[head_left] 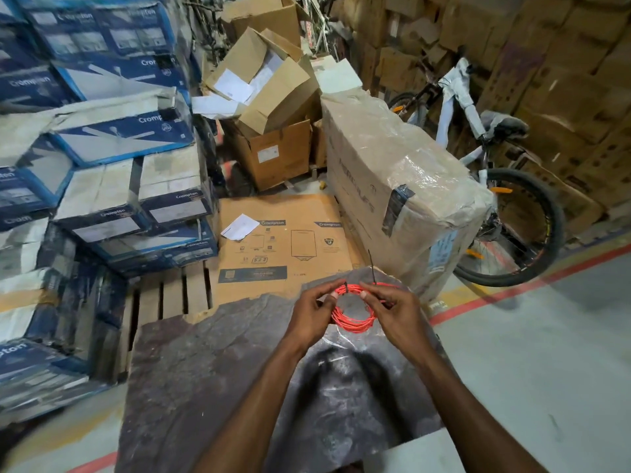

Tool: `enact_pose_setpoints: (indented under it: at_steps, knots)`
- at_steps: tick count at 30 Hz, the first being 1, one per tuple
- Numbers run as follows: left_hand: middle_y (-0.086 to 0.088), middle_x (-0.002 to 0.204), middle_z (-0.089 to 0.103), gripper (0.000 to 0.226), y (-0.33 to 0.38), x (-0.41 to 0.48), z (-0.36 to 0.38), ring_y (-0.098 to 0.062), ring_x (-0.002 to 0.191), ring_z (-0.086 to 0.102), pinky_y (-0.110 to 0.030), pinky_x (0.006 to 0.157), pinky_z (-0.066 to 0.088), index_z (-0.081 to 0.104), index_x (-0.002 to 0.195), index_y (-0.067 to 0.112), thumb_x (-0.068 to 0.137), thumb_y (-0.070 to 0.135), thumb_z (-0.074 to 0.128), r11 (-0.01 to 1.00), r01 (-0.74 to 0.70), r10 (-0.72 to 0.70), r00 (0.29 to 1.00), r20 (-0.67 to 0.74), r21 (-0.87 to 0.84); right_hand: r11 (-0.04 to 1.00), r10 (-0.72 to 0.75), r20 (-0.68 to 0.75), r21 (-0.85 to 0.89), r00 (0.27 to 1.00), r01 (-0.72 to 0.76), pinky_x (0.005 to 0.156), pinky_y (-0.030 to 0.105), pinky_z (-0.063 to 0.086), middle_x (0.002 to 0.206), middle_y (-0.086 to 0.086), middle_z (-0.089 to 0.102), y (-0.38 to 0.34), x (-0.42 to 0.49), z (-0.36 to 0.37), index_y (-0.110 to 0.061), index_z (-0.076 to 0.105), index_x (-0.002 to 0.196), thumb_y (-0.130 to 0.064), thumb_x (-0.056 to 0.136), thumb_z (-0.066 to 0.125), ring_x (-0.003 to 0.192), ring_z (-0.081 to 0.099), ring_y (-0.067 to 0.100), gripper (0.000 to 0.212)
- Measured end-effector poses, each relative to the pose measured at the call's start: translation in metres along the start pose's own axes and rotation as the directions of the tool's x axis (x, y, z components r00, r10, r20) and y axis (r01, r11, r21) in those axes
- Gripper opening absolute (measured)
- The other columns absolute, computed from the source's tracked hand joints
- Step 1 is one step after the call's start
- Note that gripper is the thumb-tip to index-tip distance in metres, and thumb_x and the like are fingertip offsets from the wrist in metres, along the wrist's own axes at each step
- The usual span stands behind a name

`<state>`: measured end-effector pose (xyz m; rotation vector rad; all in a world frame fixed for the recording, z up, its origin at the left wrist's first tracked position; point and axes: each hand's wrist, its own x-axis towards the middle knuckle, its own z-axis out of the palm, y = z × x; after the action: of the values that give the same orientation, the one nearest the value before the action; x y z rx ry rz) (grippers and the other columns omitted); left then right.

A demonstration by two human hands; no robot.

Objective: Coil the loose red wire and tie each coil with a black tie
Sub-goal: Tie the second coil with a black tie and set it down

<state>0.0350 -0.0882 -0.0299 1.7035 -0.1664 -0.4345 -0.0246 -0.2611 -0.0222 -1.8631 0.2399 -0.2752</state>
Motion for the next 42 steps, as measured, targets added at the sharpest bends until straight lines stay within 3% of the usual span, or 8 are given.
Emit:
enact_pose_setpoints:
  at_steps: [5,12,19,24,32,34,37,42]
  knots:
    - [-0.009,0.127,0.069,0.040,-0.016,0.043,0.008,0.000,0.071,0.065,-0.024,0.070,0.059,0.064,0.133,0.021,0.102,-0.001,0.051,0.998,0.055,-0.055,0.998,0.003,-0.039,0.998,0.052,0.027,-0.035,0.998,-0.051,0.079,0.014,0.054,0.105,-0.001,0.080,0.032,0.040,0.002,-0.012,0.077,0.116,-0.010,0.095,0.073,0.091,0.072,-0.006,0.022]
    - [-0.005,0.136,0.065,0.041,-0.046,0.097,0.018,-0.023,0.120,0.064,-0.044,0.101,0.054,0.062,0.136,0.016,0.100,0.000,0.055,0.993,0.097,-0.098,0.995,-0.004,-0.064,0.993,0.080,0.054,-0.094,0.995,-0.074,0.088,0.026,0.059,0.106,-0.008,0.079,0.081,0.090,0.008,-0.016,0.079,0.115,-0.013,0.095,0.072,0.100,0.074,0.004,0.021]
    - [-0.012,0.134,0.064,0.039,-0.104,0.109,0.043,0.009,0.091,0.068,-0.010,0.078,0.052,0.061,0.133,0.000,0.097,-0.011,0.053,0.974,0.213,-0.214,0.977,-0.010,-0.081,0.951,0.151,0.089,-0.286,0.984,-0.120,0.092,0.042,0.060,0.110,-0.003,0.079,0.148,0.086,0.019,-0.012,0.078,0.117,-0.015,0.096,0.070,0.098,0.074,0.008,0.022]
    - [-0.016,0.139,0.060,0.038,-0.123,0.116,0.048,0.009,0.090,0.067,-0.004,0.074,0.049,0.061,0.132,-0.002,0.097,-0.013,0.050,0.967,0.242,-0.247,0.967,-0.056,-0.084,0.910,0.069,0.083,-0.414,0.994,-0.029,0.088,0.025,0.050,0.106,0.006,0.079,0.154,0.078,0.029,-0.011,0.078,0.116,-0.009,0.099,0.061,0.091,0.067,0.012,0.024]
    - [-0.004,0.135,0.064,0.035,-0.134,0.116,0.049,-0.010,0.109,0.064,-0.007,0.082,0.050,0.066,0.130,0.009,0.098,-0.002,0.059,0.972,0.225,-0.233,0.961,-0.152,-0.066,0.885,-0.031,0.098,-0.459,0.995,0.073,0.077,0.006,0.039,0.101,-0.011,0.074,0.161,0.073,0.037,-0.025,0.078,0.111,-0.015,0.103,0.055,0.080,0.058,-0.003,0.027]
    - [0.000,0.124,0.071,0.030,-0.144,0.115,0.049,-0.015,0.112,0.068,-0.019,0.095,0.053,0.072,0.123,0.014,0.094,0.006,0.067,0.981,0.184,-0.191,0.960,-0.205,-0.054,0.861,-0.079,0.098,-0.495,0.992,0.118,0.085,0.020,0.048,0.107,-0.009,0.076,0.168,0.071,0.037,-0.024,0.077,0.112,-0.016,0.101,0.053,0.092,0.065,0.009,0.027]
    - [0.005,0.104,0.078,0.022,-0.154,0.113,0.047,-0.012,0.096,0.074,-0.039,0.091,0.060,0.078,0.110,0.018,0.092,0.010,0.070,0.991,0.136,-0.135,0.960,-0.244,-0.013,0.729,-0.161,0.099,-0.659,0.982,0.186,0.091,0.042,0.046,0.110,-0.002,0.076,0.180,0.068,0.037,-0.024,0.076,0.110,-0.019,0.095,0.058,0.100,0.066,0.027,0.024]
    - [0.011,0.100,0.076,0.017,-0.162,0.109,0.045,-0.009,0.091,0.071,-0.041,0.083,0.059,0.078,0.105,0.025,0.094,0.020,0.066,0.977,0.018,0.042,0.962,-0.270,0.214,0.581,-0.116,0.057,-0.806,0.992,0.114,0.109,0.051,0.032,0.132,-0.006,0.067,0.177,0.070,0.036,-0.034,0.075,0.113,-0.037,0.096,0.060,0.121,0.056,0.023,0.022]
